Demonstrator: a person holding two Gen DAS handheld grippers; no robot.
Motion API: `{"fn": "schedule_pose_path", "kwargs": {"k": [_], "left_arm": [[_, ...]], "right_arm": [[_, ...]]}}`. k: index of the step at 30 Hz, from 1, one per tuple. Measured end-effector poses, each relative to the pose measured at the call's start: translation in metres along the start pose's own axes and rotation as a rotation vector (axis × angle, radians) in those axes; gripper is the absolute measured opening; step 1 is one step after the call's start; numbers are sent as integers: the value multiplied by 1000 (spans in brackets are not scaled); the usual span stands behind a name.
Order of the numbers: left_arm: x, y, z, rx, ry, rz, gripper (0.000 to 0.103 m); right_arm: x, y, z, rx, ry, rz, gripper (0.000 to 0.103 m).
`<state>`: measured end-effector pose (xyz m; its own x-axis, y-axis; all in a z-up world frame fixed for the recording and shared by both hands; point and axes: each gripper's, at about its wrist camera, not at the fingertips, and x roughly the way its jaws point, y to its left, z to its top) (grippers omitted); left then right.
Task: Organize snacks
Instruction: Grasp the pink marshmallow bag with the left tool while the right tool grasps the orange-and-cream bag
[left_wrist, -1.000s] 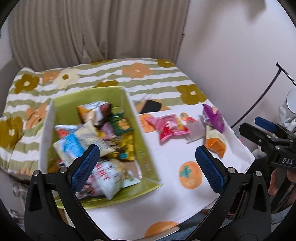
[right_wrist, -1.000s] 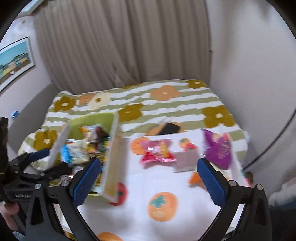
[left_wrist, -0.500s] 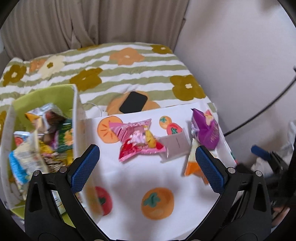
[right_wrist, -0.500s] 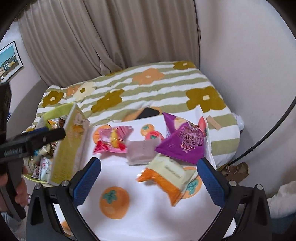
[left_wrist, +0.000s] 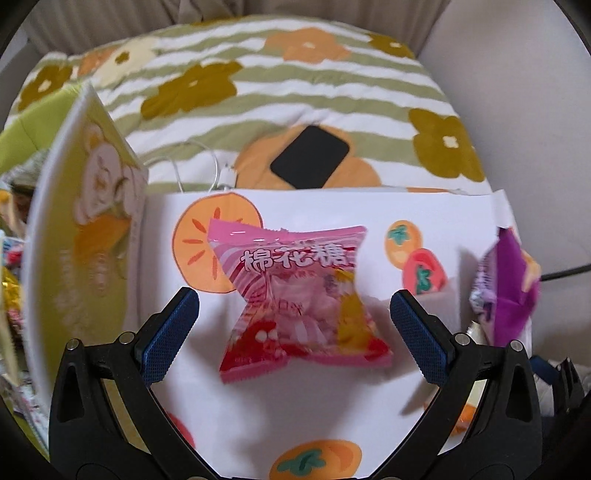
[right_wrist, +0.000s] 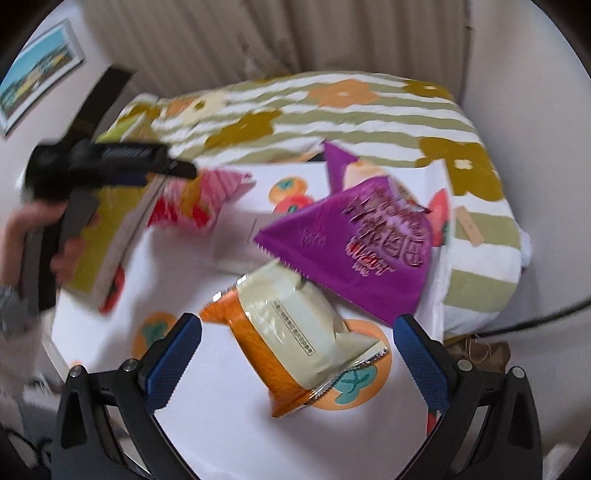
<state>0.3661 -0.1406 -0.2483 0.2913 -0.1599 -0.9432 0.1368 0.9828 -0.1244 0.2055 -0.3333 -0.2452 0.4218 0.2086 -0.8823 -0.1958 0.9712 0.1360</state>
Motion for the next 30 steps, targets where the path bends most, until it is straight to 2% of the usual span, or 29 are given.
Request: {"fn": "schedule_pose_path", "kwargs": {"k": [3,8,11,20,21,23,24,28,30], "left_arm": [[18,0,1,-4,31,8,102],[33,2,1,-26,64,-8,76],[33,2,-3,-24,57,3,70],[26,5,-16,-16,46,24,65],[25,5,-17,-16,46,25,65],[24,6,-19,-14,45,30,65],[23,6,-20,-13,44,33,65],[22,7,-24,-5,43,40,65],[20,7,-27,-1,45,44,64]], "right_arm": [[17,1,-5,-71,46,11,103],[33,-2,-5,-133,79,16,103],[40,-2,-3,-159,92,22,103],[52,3,-3,-228,99,17,103],[53,3,-3,-230,97,13,101],[56,4,-4,-234,108,17,80],[58,4,-5,-231,121,26,75],[55,7,-8,-240,102,7,65],[53,8,-9,-235,99,4,63]]}}
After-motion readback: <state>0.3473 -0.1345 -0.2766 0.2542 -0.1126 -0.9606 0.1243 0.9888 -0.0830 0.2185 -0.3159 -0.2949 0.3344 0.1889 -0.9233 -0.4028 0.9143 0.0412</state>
